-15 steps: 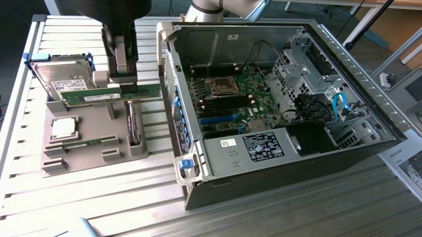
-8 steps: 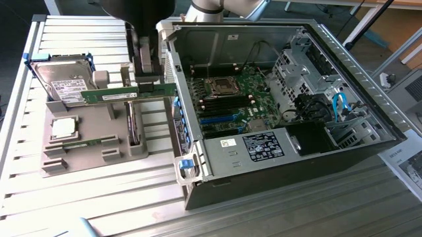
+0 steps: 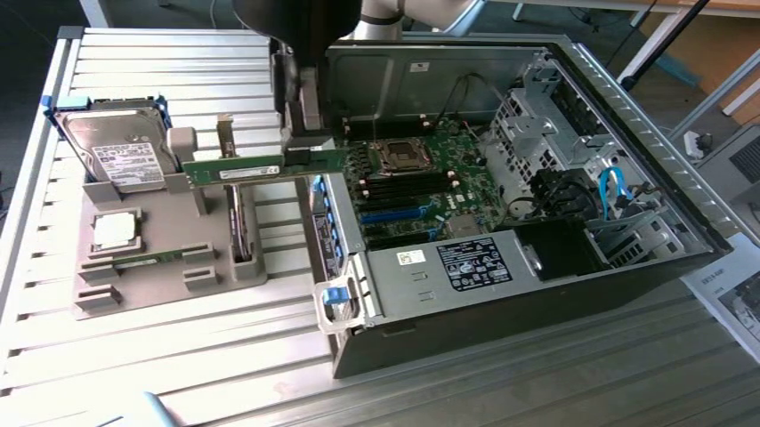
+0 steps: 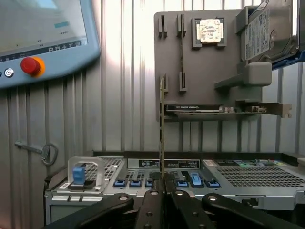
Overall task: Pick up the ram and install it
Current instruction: 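Pick up the ram and move it above insertion slot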
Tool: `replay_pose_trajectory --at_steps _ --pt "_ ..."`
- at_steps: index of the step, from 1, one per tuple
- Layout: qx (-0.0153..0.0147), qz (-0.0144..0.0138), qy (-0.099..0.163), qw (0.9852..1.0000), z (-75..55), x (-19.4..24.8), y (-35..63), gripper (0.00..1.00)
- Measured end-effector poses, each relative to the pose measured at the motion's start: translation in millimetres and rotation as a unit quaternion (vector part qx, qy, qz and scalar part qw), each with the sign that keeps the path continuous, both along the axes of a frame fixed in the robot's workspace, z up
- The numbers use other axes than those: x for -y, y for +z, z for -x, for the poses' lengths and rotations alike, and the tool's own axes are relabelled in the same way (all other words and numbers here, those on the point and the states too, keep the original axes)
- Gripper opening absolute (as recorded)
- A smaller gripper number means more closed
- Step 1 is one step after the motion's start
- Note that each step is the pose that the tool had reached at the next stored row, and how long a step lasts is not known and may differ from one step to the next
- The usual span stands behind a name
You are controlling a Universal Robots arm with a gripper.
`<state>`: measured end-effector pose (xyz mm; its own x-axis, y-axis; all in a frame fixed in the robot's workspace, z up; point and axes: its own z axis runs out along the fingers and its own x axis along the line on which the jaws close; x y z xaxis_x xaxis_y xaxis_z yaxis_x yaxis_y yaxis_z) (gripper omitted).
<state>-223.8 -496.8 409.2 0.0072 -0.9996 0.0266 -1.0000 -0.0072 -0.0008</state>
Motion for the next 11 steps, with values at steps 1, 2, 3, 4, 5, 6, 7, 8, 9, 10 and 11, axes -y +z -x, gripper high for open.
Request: replay_pose_trajectory --at_steps 1,2,3,4,5,6,7,8,9,10,11 --pt "-0.0001 0.0 0.0 1.0 -4.0 0.2 0.0 0.12" --pt "-0.0001 0.0 0.0 1.0 -6.4 0.4 0.0 0.12" --pt "-0.0001 0.0 0.0 1.0 -8.4 0.5 0.0 0.12" --pt "-0.0002 0.0 0.0 1.0 -12.7 0.7 0.0 0.12" --pt "-0.0002 0.0 0.0 1.0 -14.8 0.9 0.0 0.12" --pt "-0.0003 0.0 0.0 1.0 -17.2 1.0 0.0 0.12" --pt "-0.0003 -0.0001 0.0 1.0 -21.5 1.3 -0.1 0.12" --pt "-0.0004 0.0 0.0 1.0 -26.4 1.6 0.0 0.12" --pt "-0.0005 0.0 0.0 1.0 -29.6 1.8 0.0 0.12" --pt "-0.0005 0.0 0.0 1.0 -31.8 1.9 0.0 0.12" --pt "-0.0006 0.0 0.0 1.0 -36.2 2.1 0.0 0.12"
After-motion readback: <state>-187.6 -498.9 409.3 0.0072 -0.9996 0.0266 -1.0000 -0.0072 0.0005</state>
